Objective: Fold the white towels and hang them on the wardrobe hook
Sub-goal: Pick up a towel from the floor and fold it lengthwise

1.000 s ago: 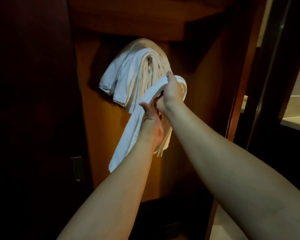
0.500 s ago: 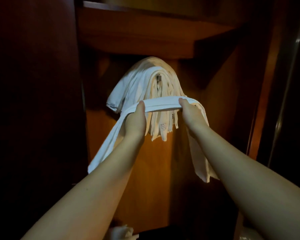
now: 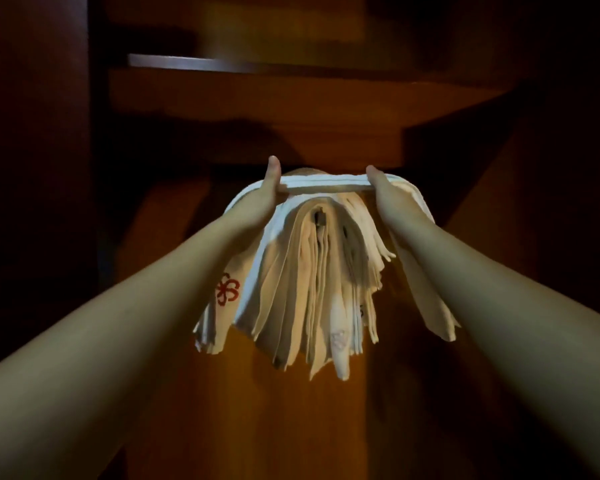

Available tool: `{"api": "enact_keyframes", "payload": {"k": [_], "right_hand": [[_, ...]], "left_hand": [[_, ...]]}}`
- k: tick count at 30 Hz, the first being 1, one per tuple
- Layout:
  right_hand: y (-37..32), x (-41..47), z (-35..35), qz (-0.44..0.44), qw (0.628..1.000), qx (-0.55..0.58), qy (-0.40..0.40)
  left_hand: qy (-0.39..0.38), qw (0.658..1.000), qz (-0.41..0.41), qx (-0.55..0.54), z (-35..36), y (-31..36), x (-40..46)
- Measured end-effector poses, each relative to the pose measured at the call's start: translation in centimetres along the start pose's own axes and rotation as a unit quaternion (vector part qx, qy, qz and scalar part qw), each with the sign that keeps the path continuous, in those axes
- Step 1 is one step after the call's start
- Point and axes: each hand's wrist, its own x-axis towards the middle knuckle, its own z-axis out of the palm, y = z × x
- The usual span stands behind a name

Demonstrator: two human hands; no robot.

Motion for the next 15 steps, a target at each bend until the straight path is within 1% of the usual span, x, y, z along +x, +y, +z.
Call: {"api": "enact_keyframes", "payload": {"k": [3, 6, 9, 12, 13, 15], "right_hand": [[0.2, 3.6, 1.4, 0.017, 1.000, 0.014, -0.007], [1.1, 6.9, 2.9, 0.020, 1.000, 0.008, -0.013], [1.7, 9.1, 4.1, -0.007, 0.999, -0.007, -0.035], [3.0, 10.9, 5.6, -0.003, 0.997, -0.021, -0.080], [3.3, 11.0, 6.0, 0.000, 0.996, -0.022, -0.082], [4.2, 11.7, 6.3, 0.006, 0.998, -0.017, -0.059]], "left_hand": [[-0.013, 0.998, -0.001, 0.068, -0.8, -0.9, 3.5], [-0.007, 0.996, 0.008, 0.094, -1.3, -1.7, 6.0], [-0.006, 0.997, 0.019, 0.072, -1.8, -3.3, 8.2], [-0.006, 0.999, 0.013, 0.043, -1.9, -5.5, 9.2], [-0.010, 0.999, 0.013, 0.039, -1.9, -6.3, 9.6], [-0.010, 0.999, 0.016, 0.041, -1.6, -7.3, 10.4]]}}
